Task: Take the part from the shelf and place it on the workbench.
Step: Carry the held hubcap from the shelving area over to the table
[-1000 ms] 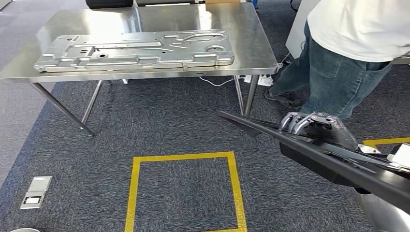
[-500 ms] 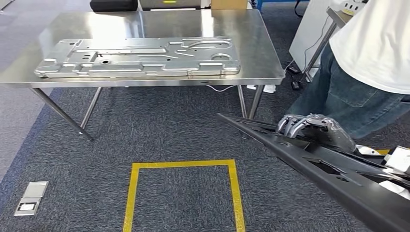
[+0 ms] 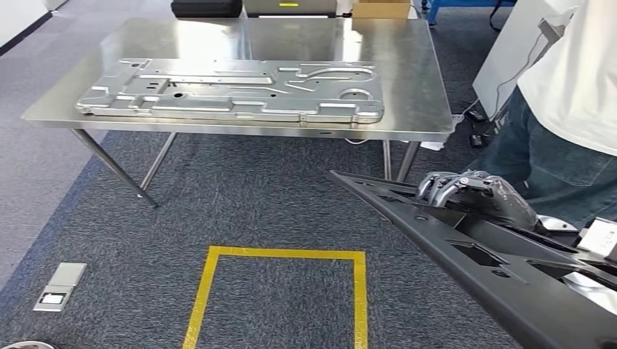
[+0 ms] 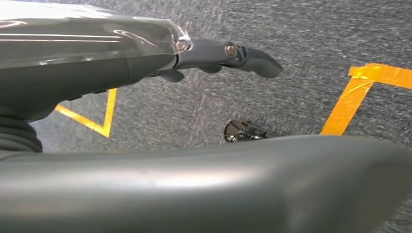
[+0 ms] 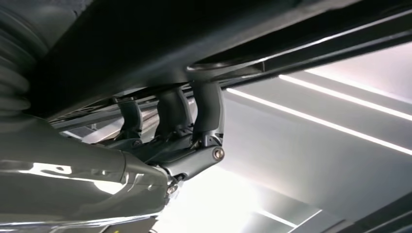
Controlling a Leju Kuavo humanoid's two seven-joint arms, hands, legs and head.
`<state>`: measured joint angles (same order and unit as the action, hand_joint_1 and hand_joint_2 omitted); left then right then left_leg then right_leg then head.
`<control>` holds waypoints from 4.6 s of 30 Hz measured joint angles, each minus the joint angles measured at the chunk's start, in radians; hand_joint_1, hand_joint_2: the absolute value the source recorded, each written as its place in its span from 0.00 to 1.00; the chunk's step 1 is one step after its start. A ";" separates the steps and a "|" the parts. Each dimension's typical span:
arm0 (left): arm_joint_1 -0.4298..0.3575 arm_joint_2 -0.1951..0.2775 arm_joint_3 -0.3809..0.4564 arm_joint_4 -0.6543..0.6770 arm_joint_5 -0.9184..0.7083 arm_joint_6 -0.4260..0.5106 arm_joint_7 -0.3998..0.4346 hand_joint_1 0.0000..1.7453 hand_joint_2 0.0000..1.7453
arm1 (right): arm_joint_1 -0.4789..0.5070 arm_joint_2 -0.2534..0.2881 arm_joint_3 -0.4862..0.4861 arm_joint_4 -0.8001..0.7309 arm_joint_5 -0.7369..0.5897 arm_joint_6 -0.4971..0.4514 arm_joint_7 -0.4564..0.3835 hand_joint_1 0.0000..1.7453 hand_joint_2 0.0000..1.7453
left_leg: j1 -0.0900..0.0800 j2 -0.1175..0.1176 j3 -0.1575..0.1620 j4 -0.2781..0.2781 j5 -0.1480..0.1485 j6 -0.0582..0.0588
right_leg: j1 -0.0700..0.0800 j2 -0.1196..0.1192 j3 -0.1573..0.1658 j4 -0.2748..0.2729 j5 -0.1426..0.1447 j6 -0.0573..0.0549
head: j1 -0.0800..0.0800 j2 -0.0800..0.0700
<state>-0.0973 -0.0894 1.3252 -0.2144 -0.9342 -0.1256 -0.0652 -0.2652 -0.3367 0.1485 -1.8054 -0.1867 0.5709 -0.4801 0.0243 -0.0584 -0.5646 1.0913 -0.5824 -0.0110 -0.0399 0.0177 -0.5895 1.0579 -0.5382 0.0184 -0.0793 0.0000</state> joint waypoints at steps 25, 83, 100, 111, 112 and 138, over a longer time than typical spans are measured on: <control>-0.002 0.004 -0.003 0.000 -0.012 -0.010 -0.001 0.00 1.00 | 0.003 -0.006 0.000 -0.004 0.003 -0.030 0.007 1.00 1.00 | -0.025 0.042 0.059 -0.066 0.006 0.042 | 0.017 -0.023 -0.045 0.021 0.022 0.028 | 0.001 0.000; -0.002 0.006 -0.020 0.000 -0.029 0.002 -0.001 0.00 1.00 | 0.038 0.011 -0.019 -0.023 0.014 -0.045 -0.018 1.00 1.00 | -0.035 0.050 0.000 -0.053 0.041 0.065 | 0.017 -0.022 -0.089 0.214 -0.104 0.023 | 0.001 0.000; -0.002 0.002 -0.027 0.000 -0.032 0.002 -0.004 0.00 1.00 | 0.039 0.022 -0.028 -0.038 0.015 -0.046 -0.021 1.00 1.00 | -0.015 0.052 -0.103 0.089 0.035 -0.006 | 0.009 -0.023 0.046 -0.004 -0.042 -0.012 | 0.000 0.000; -0.005 0.002 -0.029 0.000 -0.032 0.002 -0.007 0.00 1.00 | 0.042 0.030 -0.042 -0.028 -0.038 -0.040 -0.008 1.00 1.00 | -0.029 0.064 -0.026 -0.045 0.060 0.064 | 0.011 -0.019 -0.067 0.223 -0.139 0.025 | 0.001 0.000; -0.005 0.002 -0.029 0.000 -0.032 0.002 -0.007 0.00 1.00 | 0.046 0.031 -0.043 -0.026 -0.039 -0.039 -0.007 1.00 1.00 | -0.031 0.067 -0.019 -0.045 0.054 0.065 | 0.012 -0.020 -0.091 0.245 -0.138 0.024 | 0.001 0.000; -0.004 0.002 -0.031 0.000 -0.037 0.004 -0.001 0.00 1.00 | 0.056 0.043 -0.067 -0.020 -0.023 -0.038 -0.010 1.00 1.00 | -0.017 0.030 -0.034 -0.046 0.070 0.040 | 0.008 0.029 0.034 0.033 -0.048 0.021 | -0.002 0.000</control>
<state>-0.1009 -0.0870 1.2947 -0.2144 -0.9708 -0.1211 -0.0664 -0.2096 -0.2933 0.0814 -1.8255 -0.2102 0.5330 -0.4898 0.0072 -0.0283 -0.5988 1.0456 -0.5122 0.0291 -0.0318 0.0463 -0.5554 1.0908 -0.5866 0.0394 -0.0813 0.0000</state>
